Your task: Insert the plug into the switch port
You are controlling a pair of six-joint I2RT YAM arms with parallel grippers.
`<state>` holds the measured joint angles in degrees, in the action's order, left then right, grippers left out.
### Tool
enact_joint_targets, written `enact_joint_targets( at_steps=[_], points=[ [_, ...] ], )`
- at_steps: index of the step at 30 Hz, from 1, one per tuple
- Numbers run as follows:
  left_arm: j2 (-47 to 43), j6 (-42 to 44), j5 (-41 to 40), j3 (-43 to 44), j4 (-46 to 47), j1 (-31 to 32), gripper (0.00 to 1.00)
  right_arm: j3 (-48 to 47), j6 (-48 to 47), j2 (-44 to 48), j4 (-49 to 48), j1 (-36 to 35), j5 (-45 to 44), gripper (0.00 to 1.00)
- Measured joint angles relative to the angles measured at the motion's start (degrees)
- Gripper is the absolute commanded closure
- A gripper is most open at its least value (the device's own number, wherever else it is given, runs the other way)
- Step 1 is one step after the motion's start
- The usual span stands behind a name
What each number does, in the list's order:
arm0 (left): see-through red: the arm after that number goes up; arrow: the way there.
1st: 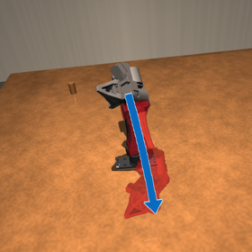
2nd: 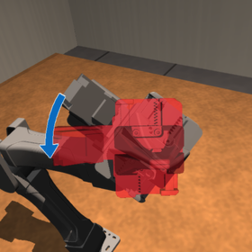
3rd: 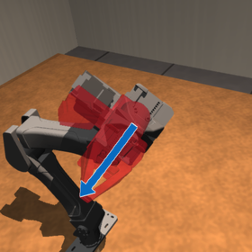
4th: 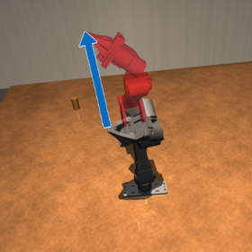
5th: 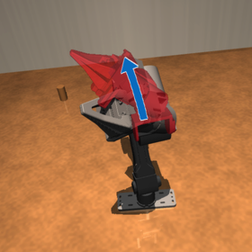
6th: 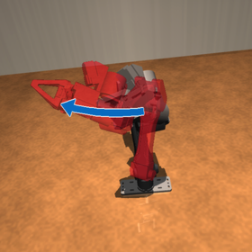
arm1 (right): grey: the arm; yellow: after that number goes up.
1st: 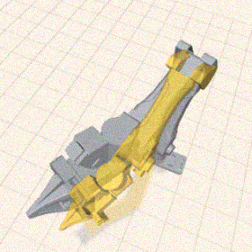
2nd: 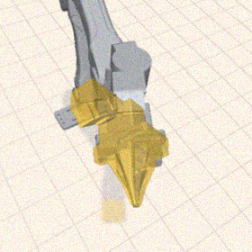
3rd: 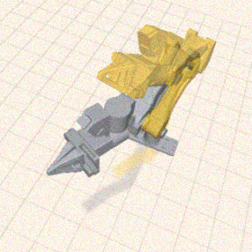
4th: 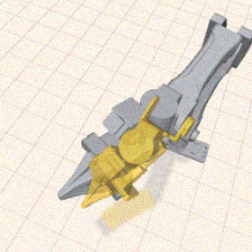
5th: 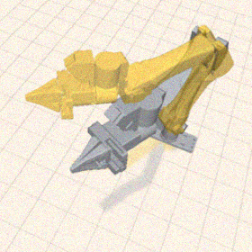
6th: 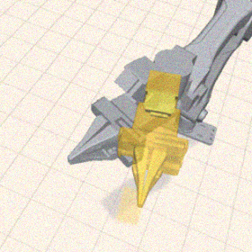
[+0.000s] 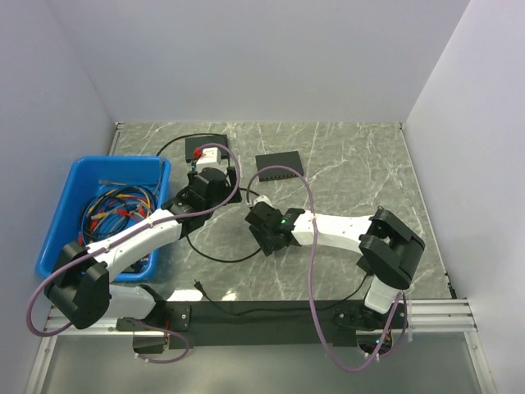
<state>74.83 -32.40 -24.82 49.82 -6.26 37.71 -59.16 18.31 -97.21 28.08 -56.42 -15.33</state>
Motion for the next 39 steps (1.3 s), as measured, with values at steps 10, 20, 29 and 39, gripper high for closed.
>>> enact_joint_targets(
  at_steps=[10,20,29,39],
  points=[
    [0.0,0.02,-0.02,-0.68,0.02,0.0,0.14,-3.13,-1.07,-4.76,-0.48,-0.17,-1.92,0.37],
    [-0.42,0.11,-0.28,-1.53,0.35,0.0,0.14,-2.8,-1.2,-5.22,-3.54,0.83,0.96,0.59],
    [-0.42,0.09,-0.26,-1.77,0.46,0.0,0.14,-2.38,0.17,-5.33,-5.33,1.42,2.4,0.79],
    [-0.55,0.11,-0.26,-2.03,0.48,0.0,0.13,-4.24,2.47,-7.04,-5.73,3.96,2.75,0.96]
  ],
)
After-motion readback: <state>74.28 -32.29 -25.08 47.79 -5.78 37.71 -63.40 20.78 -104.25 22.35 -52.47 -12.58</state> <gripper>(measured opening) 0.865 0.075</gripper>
